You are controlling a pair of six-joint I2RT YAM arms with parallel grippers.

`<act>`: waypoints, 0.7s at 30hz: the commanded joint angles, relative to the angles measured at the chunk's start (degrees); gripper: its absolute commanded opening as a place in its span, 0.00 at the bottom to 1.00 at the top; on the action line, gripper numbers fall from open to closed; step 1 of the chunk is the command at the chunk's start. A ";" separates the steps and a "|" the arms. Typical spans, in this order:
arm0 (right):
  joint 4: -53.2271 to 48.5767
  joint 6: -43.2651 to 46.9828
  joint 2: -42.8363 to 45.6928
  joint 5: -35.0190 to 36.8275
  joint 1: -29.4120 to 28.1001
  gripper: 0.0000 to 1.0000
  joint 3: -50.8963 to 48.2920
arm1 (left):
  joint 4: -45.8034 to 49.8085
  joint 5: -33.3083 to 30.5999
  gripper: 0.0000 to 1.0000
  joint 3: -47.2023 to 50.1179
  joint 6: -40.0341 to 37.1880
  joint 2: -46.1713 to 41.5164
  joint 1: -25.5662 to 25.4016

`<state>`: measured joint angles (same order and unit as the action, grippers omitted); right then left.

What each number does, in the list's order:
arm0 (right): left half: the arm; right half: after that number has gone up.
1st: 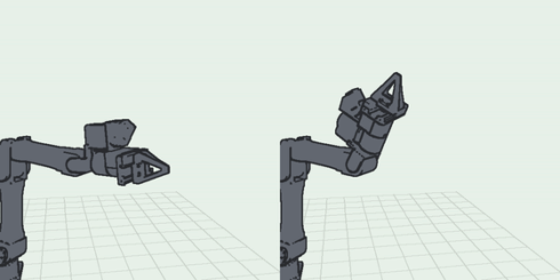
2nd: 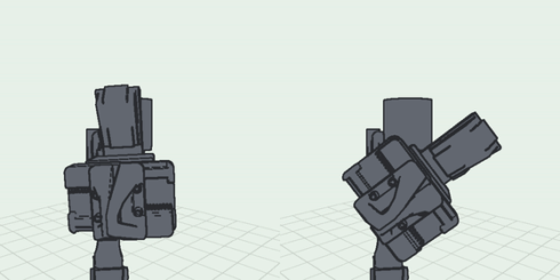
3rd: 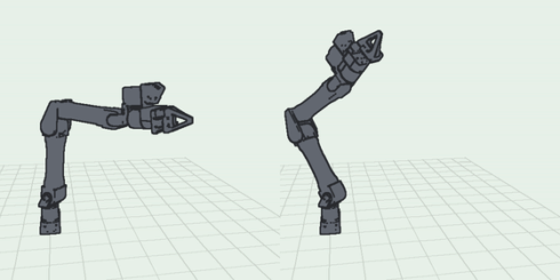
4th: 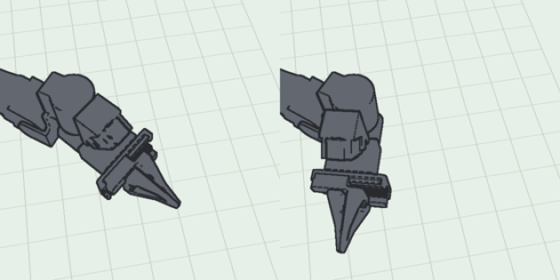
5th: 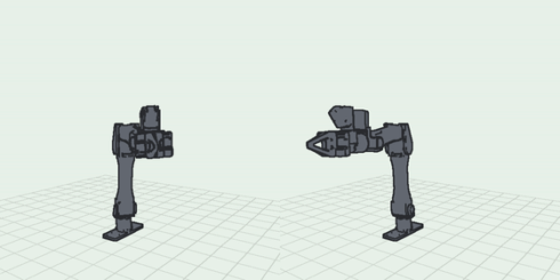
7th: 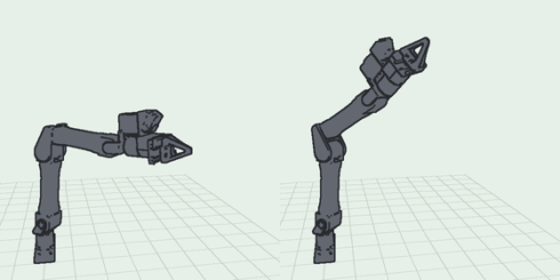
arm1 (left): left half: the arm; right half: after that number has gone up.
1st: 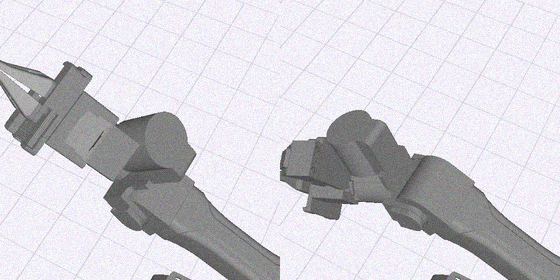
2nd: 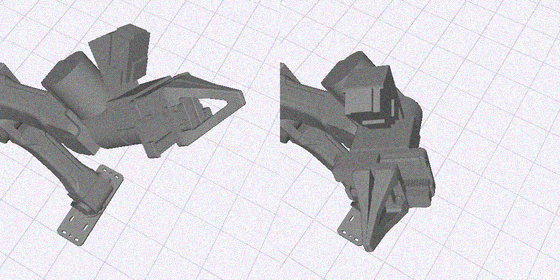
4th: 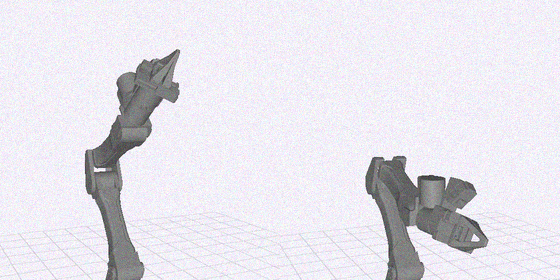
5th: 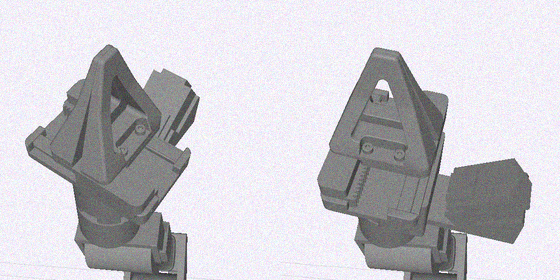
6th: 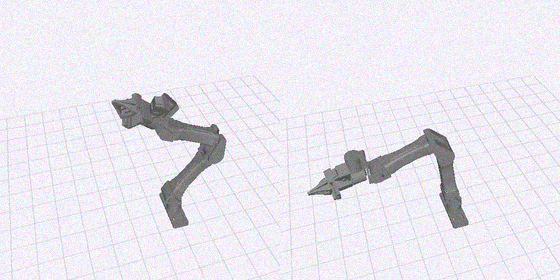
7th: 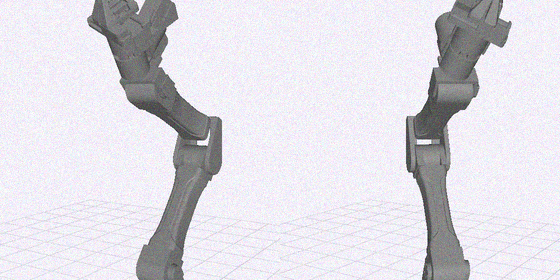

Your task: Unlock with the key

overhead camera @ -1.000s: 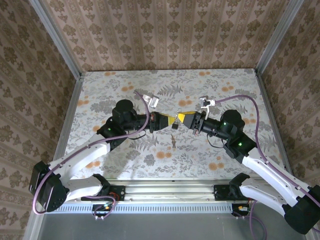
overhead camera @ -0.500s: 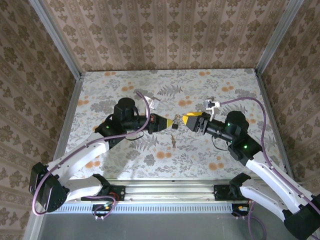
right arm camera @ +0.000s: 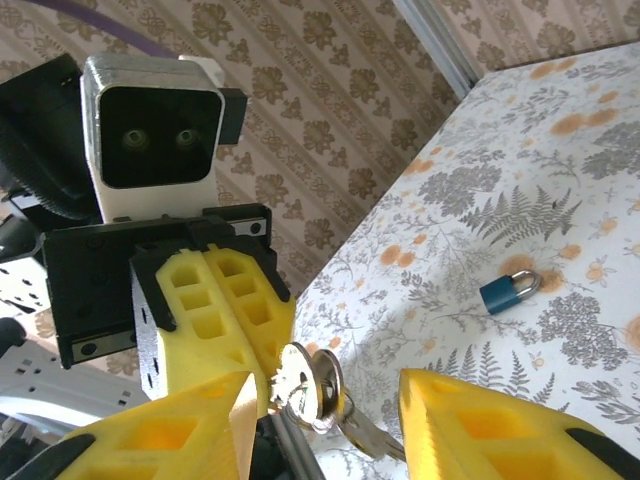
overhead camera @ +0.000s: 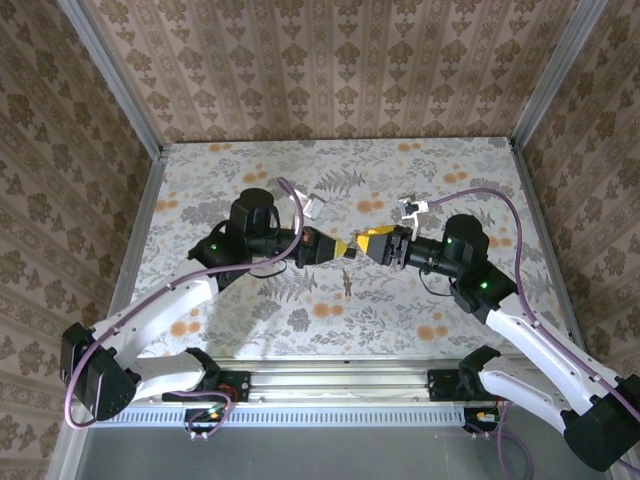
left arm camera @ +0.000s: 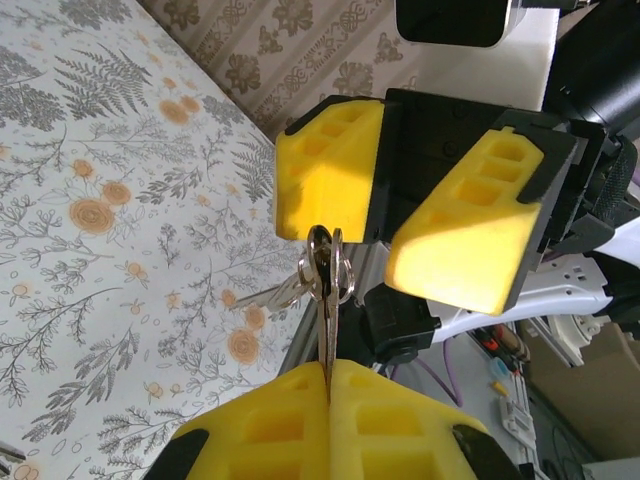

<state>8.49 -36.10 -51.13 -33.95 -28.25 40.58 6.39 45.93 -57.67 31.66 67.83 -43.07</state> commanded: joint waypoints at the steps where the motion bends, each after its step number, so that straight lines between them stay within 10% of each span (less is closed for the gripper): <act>1: 0.56 0.34 -0.49 -3.98 0.08 0.42 2.31 | 3.00 2.33 0.00 -2.49 -2.84 0.67 -0.80; 21: -8.93 6.45 -3.63 -10.02 -0.43 0.17 6.85 | 7.75 2.73 0.00 -5.75 -5.73 2.12 -0.88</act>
<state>2.24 -31.35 -53.80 -40.12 -28.01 45.30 14.52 47.62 -61.28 27.70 69.08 -43.83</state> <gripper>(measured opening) 0.168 0.053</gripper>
